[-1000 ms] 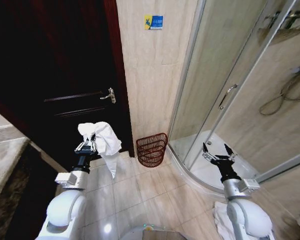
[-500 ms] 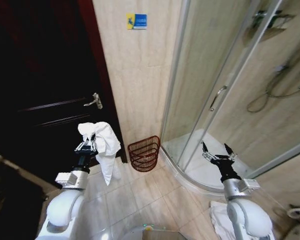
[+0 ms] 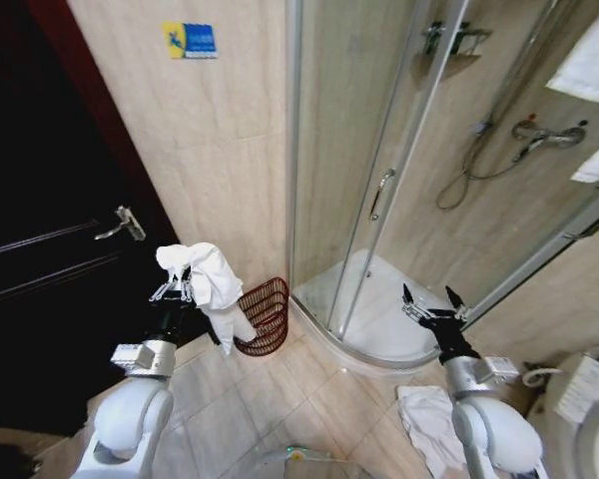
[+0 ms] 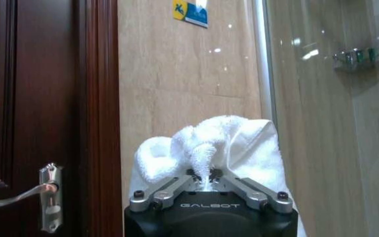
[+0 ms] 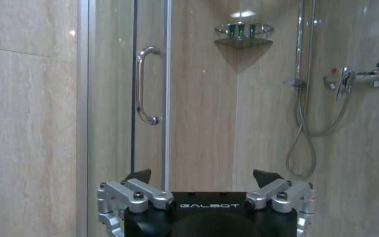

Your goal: Discard the used towel into the hamper.

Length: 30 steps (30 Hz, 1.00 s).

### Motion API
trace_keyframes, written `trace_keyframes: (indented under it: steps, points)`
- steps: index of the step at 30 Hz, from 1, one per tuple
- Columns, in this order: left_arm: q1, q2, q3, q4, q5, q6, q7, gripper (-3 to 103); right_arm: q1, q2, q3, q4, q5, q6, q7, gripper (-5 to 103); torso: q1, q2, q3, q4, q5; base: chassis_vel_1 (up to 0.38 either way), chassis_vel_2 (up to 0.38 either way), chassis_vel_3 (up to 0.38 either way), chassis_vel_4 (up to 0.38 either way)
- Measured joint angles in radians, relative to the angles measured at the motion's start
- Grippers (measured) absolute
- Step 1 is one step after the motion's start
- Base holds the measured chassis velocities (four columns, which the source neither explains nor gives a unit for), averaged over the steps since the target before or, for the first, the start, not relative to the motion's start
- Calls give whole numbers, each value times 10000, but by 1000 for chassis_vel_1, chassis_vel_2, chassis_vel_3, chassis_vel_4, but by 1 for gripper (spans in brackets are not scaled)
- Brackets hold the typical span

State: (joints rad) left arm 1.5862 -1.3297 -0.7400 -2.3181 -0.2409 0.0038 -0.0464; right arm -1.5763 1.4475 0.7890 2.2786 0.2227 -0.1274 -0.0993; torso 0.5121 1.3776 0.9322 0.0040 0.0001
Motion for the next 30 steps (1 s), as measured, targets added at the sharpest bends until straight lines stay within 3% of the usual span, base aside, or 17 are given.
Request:
trace_keyframes:
  steps: [15,30]
  points:
    - [-775,386,448,708,-124,446,-4,4,46,-29,-79,-39,-2,-22,61,100,-5,1,-1,-1,-2,0,0,0,0]
    - [-3383,1268,2216,3154,-601,811,-239,4,142,130,-162,-493,-590,172,66,100,-3,0,1,-1,-1,0,0,0,0]
